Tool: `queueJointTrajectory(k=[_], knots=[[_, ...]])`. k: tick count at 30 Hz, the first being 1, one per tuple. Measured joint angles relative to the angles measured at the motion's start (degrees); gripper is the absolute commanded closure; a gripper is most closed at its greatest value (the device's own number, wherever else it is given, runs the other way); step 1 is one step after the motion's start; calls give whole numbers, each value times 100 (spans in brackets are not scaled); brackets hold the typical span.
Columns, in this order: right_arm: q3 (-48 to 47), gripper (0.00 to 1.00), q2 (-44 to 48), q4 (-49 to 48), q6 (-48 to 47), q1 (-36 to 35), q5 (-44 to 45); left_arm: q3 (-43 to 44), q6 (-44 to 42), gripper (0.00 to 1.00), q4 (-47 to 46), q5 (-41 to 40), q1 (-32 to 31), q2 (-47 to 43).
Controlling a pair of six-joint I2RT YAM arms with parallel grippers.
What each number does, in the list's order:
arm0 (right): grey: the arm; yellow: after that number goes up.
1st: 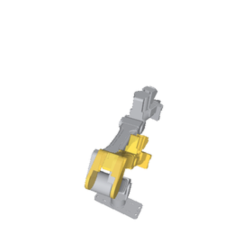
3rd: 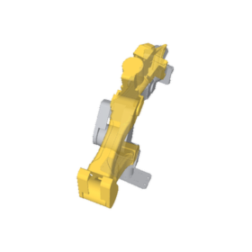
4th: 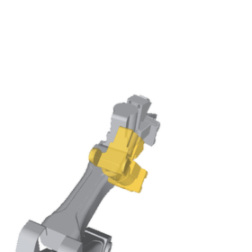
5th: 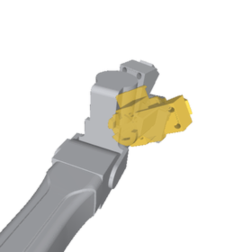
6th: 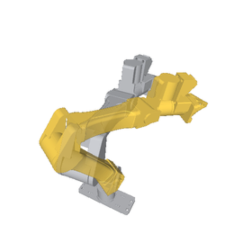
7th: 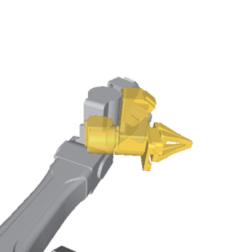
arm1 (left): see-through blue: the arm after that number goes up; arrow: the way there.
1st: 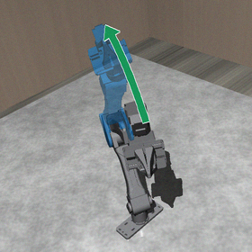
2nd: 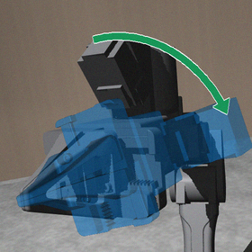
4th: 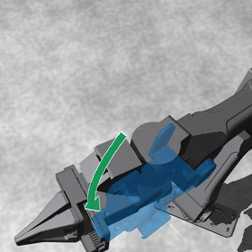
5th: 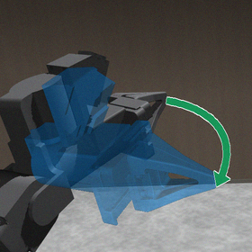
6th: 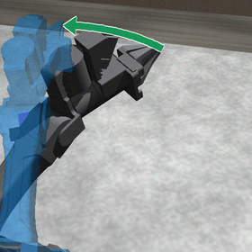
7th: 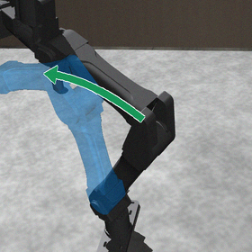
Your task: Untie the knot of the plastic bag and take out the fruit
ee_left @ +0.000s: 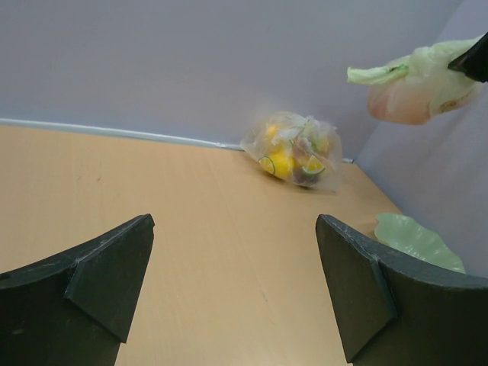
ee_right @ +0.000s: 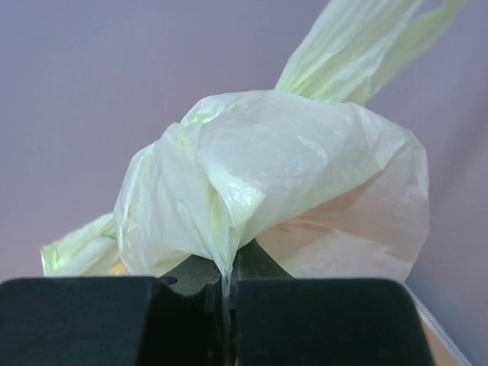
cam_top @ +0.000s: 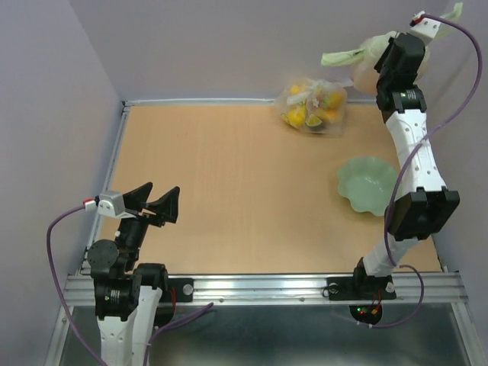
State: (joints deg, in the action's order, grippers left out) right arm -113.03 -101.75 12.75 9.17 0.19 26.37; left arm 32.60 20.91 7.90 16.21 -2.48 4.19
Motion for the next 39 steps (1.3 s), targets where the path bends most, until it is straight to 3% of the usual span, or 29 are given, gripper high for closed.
queueJointTrajectory(k=[10,17,19,20,21,23,24,29,32,35,39], knots=[[2022,100,1849,-225,-192,-1705,-2192,144,2,1,142,35,0,245],[4138,100,2114,-1189,619,-3342,-3217,256,20,1,365,267,0,428],[5047,88,2090,-1757,966,-3816,-3392,304,55,1,485,223,0,450],[5351,79,2087,-1956,1143,-3945,-3504,315,79,1,538,175,0,455],[5814,59,2087,-2240,1335,-4092,-3571,317,96,1,566,136,0,452],[6502,39,2065,-2557,1657,-4166,-3626,317,184,1,623,85,0,450],[6791,35,2041,-2588,1797,-4153,-3622,313,223,1,621,74,0,446],[7257,26,2245,-2341,1867,-4131,-3309,157,675,10,404,267,0,487],[7232,24,3003,-1773,1591,-4135,-2935,17,863,14,326,474,0,734],[6780,24,3541,-1102,1191,-4135,-2667,-35,1010,14,295,590,0,1174],[6085,24,3606,-660,793,-4159,-2656,-35,1119,14,249,649,0,1593]])
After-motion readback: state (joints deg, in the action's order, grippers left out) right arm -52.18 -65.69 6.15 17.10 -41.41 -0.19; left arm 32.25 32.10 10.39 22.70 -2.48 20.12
